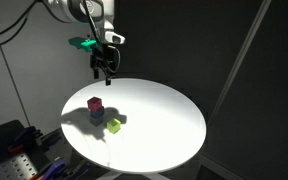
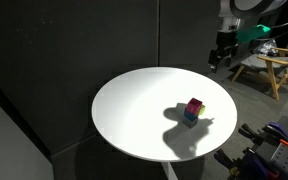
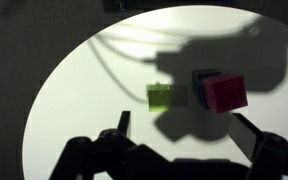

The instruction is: Put the green block on the pink block

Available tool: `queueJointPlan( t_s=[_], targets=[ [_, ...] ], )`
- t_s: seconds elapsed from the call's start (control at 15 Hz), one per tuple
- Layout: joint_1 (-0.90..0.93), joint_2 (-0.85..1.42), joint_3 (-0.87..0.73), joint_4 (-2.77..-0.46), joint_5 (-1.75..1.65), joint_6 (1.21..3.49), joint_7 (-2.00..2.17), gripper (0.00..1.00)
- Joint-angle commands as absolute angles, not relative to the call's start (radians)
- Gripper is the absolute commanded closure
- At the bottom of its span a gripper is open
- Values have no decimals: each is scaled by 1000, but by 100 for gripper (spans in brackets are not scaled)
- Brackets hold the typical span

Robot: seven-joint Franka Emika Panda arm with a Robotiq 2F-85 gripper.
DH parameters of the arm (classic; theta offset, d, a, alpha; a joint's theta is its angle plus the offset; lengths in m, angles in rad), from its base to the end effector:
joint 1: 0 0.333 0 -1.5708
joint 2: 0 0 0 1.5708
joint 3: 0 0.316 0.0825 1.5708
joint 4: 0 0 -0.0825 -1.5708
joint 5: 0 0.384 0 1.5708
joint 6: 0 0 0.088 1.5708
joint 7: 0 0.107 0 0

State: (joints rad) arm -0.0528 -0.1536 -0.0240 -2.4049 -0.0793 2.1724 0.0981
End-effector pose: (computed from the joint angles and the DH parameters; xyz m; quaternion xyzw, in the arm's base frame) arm 0.4613 -0.0385 0.3669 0.9968 -0.0634 -0.0391 0.0304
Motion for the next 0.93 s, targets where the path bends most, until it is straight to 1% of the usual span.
queueJointPlan(
  t_s=[0.0,0.6,0.87],
  targets=[
    [-51,-151,-26,-2404,-79,2171,98,0],
    [-50,-143,-26,-2398,-74,2174,97,0],
    [-52,-120,-29,-2386,-68,2212,101,0]
  ],
)
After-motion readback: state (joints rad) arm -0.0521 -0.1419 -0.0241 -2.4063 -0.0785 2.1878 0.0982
